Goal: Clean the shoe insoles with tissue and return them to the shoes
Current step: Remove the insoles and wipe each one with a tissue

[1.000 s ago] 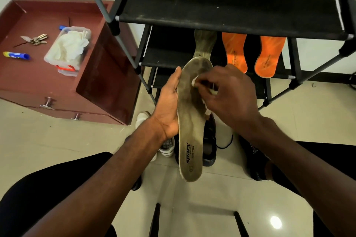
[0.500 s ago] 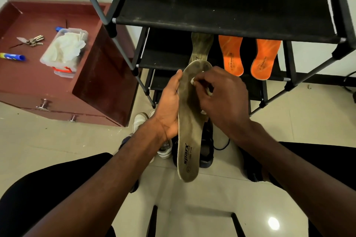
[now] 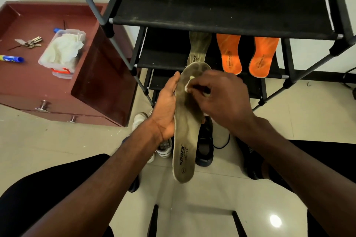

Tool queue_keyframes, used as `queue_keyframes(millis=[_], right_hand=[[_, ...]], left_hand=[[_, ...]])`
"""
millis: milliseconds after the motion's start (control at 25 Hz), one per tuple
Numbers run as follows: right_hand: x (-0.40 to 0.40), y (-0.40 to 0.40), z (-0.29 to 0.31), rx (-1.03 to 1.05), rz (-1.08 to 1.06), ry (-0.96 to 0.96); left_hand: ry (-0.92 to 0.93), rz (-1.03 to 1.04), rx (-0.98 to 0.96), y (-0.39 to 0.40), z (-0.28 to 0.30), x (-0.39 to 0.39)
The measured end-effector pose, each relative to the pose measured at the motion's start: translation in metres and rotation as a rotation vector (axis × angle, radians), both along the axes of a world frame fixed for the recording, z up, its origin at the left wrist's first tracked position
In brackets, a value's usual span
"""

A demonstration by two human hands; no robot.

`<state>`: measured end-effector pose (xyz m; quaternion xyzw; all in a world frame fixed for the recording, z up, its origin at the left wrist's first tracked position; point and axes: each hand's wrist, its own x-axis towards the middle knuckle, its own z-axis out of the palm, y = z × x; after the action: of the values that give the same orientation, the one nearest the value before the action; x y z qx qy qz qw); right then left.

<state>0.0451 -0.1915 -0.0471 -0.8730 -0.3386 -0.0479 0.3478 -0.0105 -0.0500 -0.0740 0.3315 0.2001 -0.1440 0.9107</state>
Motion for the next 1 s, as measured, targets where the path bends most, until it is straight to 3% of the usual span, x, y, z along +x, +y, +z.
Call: queue_keyframes(millis=[80, 240, 400, 560, 680, 840, 1000], right_hand=[[0.002, 0.003, -0.001, 0.042, -0.131, -0.015], [-0.021, 0.016, 0.002, 0.035, 0.063, 0.043], [-0.003, 0.004, 0.003, -0.020, -0.129, -0.025], [-0.013, 0.008, 0.003, -0.029, 0.064, 0.028], [-0.007, 0.007, 0.000, -0.010, -0.061, -0.009], [-0.014, 0.009, 0.002, -0.035, 0.068, 0.042], [-0.010, 0.015, -0.001, -0.017, -0.036, 0.014]], left_hand=[[-0.021, 0.029, -0.010, -0.002, 0.003, 0.002], [-0.011, -0.003, -0.015, 0.002, -0.001, 0.003], [-0.012, 0.035, 0.043, -0.004, 0.003, 0.002], [0.031, 0.026, 0.048, -0.002, -0.001, 0.001], [0.000, 0.041, 0.030, -0.002, 0.002, 0.001], [-0.011, -0.011, -0.024, -0.002, 0.001, 0.000], [-0.007, 0.041, -0.014, 0.002, 0.001, 0.001]])
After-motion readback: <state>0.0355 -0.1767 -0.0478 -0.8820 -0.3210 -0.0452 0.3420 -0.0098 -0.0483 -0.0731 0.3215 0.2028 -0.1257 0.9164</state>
